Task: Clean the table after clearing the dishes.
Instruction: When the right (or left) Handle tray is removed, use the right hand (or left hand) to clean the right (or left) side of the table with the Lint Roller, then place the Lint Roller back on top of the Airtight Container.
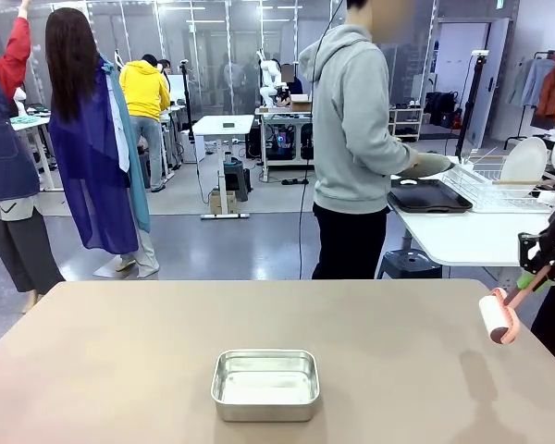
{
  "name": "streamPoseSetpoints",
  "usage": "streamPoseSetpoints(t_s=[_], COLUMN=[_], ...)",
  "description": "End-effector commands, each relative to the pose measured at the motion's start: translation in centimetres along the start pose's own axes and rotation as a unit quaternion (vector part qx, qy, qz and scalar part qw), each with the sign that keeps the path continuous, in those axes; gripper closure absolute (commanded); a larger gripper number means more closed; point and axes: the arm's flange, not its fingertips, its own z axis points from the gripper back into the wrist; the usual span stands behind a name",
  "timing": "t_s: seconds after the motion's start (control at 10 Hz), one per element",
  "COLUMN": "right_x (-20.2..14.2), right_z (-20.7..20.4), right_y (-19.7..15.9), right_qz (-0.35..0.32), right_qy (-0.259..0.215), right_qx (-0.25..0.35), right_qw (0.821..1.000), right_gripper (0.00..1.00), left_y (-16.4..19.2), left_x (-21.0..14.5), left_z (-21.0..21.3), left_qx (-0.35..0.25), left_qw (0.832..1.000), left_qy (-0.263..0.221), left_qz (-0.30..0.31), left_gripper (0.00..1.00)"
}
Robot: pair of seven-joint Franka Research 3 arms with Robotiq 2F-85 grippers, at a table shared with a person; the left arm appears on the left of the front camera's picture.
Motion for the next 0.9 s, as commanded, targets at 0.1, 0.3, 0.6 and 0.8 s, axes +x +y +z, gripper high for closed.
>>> streamPoseSetpoints(t_s=[0.1, 0.3, 0.6, 0.8], right_x=[0.3, 0.3, 0.3, 0.3], right_z=[0.44, 0.44, 0.44, 0.44], right_y=[0.31, 0.31, 0.31, 0.31], right_qz=[-0.003, -0.003, -0.003, -0.003], right_qy=[-0.006, -0.006, -0.006, -0.006], right_qx=[0.007, 0.007, 0.007, 0.007], right_qw=[1.0, 1.0, 1.0, 1.0], right_gripper=[0.79, 0.79, 0.79, 0.79], left_y=[-0.6, -0.6, -0.6, -0.6], left_x=[-0.44, -0.44, -0.44, -0.44], left_z=[-0.14, -0.14, -0.14, -0.14], left_qx=[0.001, 0.001, 0.001, 0.001], left_qw=[1.0, 1.0, 1.0, 1.0], left_qy=[-0.002, -0.002, -0.002, -0.002], left_qz=[0.002, 0.002, 0.002, 0.002], left_gripper=[0.0, 0.0, 0.0, 0.0])
